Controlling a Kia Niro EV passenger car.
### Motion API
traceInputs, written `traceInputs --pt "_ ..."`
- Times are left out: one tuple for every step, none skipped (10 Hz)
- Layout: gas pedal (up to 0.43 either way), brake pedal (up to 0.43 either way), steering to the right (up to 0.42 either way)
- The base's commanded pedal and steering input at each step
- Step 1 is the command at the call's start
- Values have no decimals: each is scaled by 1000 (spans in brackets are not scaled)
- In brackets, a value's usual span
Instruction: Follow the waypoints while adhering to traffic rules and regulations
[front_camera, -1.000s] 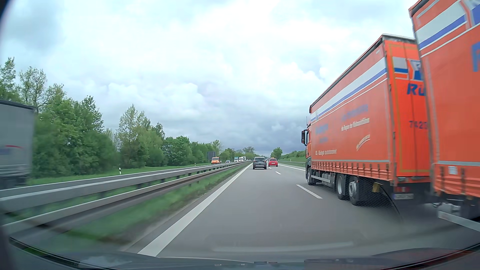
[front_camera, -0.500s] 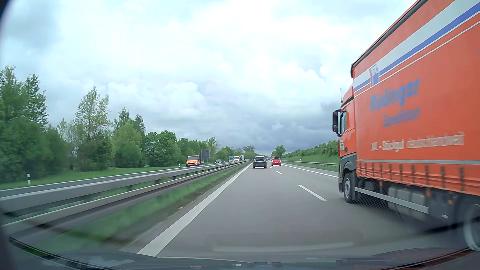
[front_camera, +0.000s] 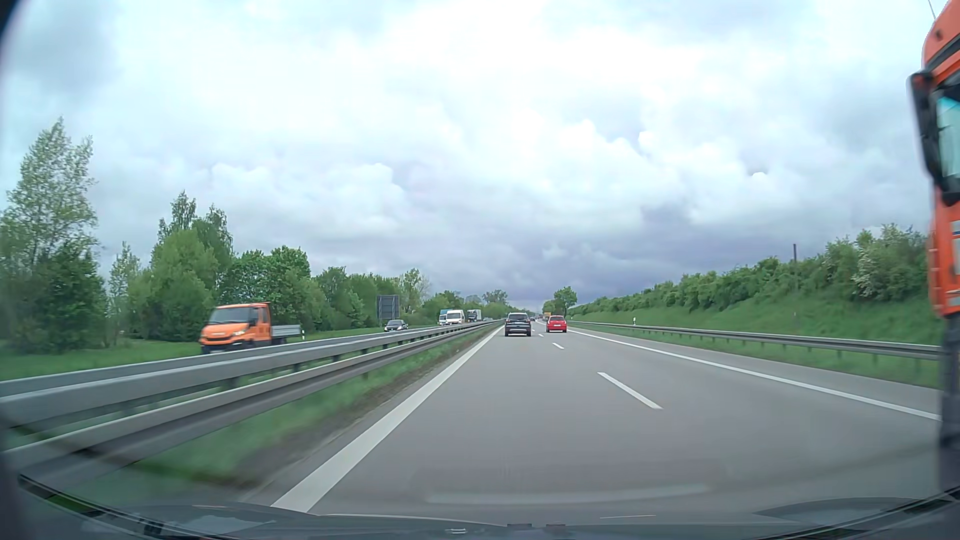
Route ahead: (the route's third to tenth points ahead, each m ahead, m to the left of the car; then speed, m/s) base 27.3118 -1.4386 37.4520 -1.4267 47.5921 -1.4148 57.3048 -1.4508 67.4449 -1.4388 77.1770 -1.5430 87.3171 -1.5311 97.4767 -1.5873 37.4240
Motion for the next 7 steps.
traceInputs --pt "378 12 0" --pt "378 12 1" --pt "378 12 1" --pt "378 12 2" --pt "378 12 1" --pt "378 12 1" --pt "378 12 1"
